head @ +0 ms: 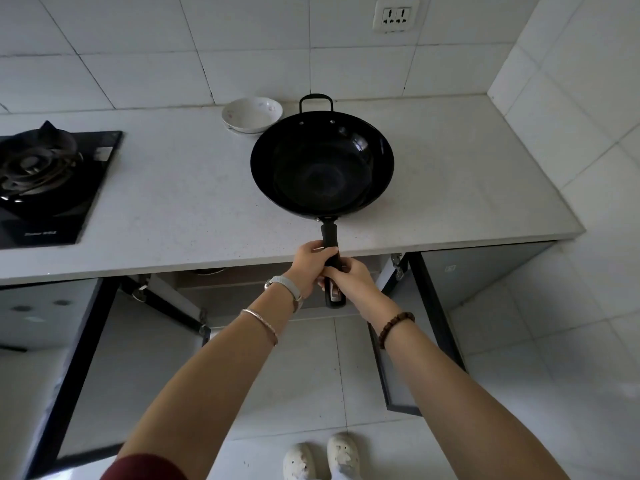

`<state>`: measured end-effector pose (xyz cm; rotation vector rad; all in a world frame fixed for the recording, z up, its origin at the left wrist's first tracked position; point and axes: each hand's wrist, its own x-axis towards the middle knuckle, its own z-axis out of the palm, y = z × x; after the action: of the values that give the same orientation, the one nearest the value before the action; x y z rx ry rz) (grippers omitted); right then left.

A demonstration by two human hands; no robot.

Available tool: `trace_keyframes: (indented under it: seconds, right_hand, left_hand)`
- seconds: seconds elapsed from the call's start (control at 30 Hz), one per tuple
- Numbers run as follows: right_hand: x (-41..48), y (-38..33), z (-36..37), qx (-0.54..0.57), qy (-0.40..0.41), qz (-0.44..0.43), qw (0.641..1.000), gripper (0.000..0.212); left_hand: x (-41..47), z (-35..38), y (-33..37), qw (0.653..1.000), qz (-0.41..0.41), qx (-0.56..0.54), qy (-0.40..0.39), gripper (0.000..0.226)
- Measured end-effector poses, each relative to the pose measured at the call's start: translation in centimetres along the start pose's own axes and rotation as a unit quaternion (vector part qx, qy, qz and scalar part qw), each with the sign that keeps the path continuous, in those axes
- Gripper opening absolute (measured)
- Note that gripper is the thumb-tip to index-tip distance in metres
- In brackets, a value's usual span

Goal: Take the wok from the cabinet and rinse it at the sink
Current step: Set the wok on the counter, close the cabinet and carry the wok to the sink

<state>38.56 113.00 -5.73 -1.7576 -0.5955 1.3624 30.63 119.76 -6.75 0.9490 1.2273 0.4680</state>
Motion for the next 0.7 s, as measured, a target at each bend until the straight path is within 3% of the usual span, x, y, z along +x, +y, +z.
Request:
trace_keyframes:
  seconds: [0.1, 0.2, 0.33, 0.5, 0.6, 0.7]
  right_hand:
    - [-0.4, 1.1, -1.6, 0.019, 0.010, -0.006, 1.000, 0.031]
    - [-1.6, 2.7, -4.8, 0.031, 0.057, -0.007, 0.998, 0.020]
    - [-3.4, 5.7, -10.0, 0.010, 0.136, 0.019, 0.991, 0.023]
    - [-6.0, 11.0, -15.8, -0.066, 0.229, 0.068, 0.969, 0.029]
    - [-6.8, 13.9, -18.0, -0.075, 0.244, 0.113, 0.960, 0.028]
    - [-7.4, 15.4, -19.1, -0.070, 0.254, 0.155, 0.952, 0.032]
  left_hand:
    - [-0.6, -0.1, -0.7, 0.998, 0.012, -0.037, 0.051, 0.036]
    - [-1.7, -1.5, -2.3, 0.993, 0.030, -0.055, 0.097, 0.031]
    - [-4.8, -4.0, -6.5, 0.978, 0.103, 0.099, 0.150, 0.031]
    - [-8.4, -6.6, -12.5, 0.884, 0.218, 0.377, 0.168, 0.035]
    - [-9.6, -7.1, -14.9, 0.831, 0.259, 0.465, 0.159, 0.039]
    - [-10.2, -6.8, -15.9, 0.801, 0.282, 0.506, 0.152, 0.043]
